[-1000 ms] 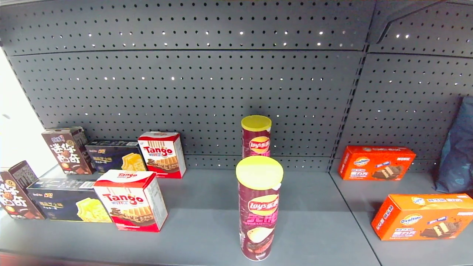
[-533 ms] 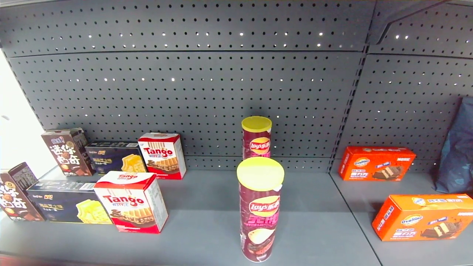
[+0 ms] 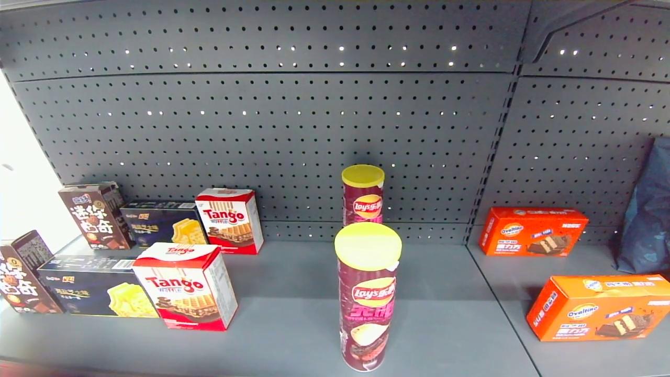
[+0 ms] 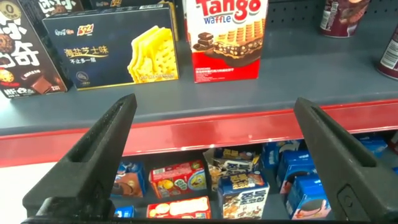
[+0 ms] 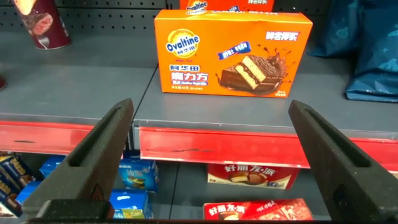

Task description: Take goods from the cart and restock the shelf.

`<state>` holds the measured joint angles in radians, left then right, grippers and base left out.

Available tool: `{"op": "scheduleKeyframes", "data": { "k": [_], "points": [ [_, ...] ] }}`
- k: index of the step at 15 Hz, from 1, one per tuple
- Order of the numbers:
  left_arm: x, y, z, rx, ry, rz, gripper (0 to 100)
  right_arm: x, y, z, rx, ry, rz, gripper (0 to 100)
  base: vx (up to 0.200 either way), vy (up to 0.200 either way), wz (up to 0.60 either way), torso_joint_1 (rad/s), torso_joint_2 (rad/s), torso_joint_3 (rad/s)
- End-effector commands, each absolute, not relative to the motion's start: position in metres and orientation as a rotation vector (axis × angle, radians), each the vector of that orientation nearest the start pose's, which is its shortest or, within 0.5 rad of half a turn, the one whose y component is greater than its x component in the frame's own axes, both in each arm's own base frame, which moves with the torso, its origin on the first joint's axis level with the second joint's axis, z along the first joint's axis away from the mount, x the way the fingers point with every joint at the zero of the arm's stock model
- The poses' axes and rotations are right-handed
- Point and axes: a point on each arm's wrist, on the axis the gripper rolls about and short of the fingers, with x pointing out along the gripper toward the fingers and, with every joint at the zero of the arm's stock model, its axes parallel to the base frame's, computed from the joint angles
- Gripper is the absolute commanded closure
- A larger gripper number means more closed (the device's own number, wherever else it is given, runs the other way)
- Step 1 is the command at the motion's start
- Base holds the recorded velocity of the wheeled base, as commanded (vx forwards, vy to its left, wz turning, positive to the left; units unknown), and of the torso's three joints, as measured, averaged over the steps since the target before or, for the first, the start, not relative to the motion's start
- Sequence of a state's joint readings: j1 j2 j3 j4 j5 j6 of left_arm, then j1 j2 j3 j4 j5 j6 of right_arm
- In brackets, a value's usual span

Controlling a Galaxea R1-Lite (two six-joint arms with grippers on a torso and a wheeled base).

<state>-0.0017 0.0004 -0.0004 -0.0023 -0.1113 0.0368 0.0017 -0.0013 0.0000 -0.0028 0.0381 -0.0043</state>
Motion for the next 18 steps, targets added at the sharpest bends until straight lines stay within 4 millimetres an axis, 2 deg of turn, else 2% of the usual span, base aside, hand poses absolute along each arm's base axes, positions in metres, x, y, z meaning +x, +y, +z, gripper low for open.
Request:
{"op": "scheduleKeyframes", "data": {
  "k": [1, 4, 6, 13, 15, 18],
  "points": [
    [-0.0229, -0.0024, 0.0758, 0.037, -0.005, -0.112, 0, -0.0228, 0.0008, 0.0758, -0.005, -0.003, 0.040, 0, 0.000, 0.000, 0.00, 0.000, 0.00, 0.000],
    [-0.0229, -0.0025, 0.0758, 0.037, -0.005, -0.113, 0, -0.0228, 0.0008, 0.0758, -0.005, -0.003, 0.040, 0, 0.000, 0.000, 0.00, 0.000, 0.00, 0.000],
    [-0.0231, -0.0024, 0.0761, 0.035, -0.005, -0.112, 0, -0.0228, 0.0008, 0.0758, -0.005, -0.003, 0.040, 0, 0.000, 0.200, 0.00, -0.002, 0.00, 0.000],
    [-0.0229, -0.0025, 0.0758, 0.038, -0.005, -0.113, 0, -0.0228, 0.0008, 0.0758, -0.005, -0.003, 0.040, 0, 0.000, 0.000, 0.00, 0.000, 0.00, 0.000],
    [-0.0229, -0.0024, 0.0758, 0.037, -0.005, -0.112, 0, -0.0228, 0.0008, 0.0758, -0.005, -0.003, 0.040, 0, 0.000, 0.200, 0.00, -0.002, 0.00, 0.005],
    [-0.0231, -0.0025, 0.0761, 0.037, -0.005, -0.113, 0, -0.0228, 0.0008, 0.0758, -0.005, -0.003, 0.040, 0, 0.000, 0.000, 0.00, 0.000, 0.00, 0.000]
  ]
}}
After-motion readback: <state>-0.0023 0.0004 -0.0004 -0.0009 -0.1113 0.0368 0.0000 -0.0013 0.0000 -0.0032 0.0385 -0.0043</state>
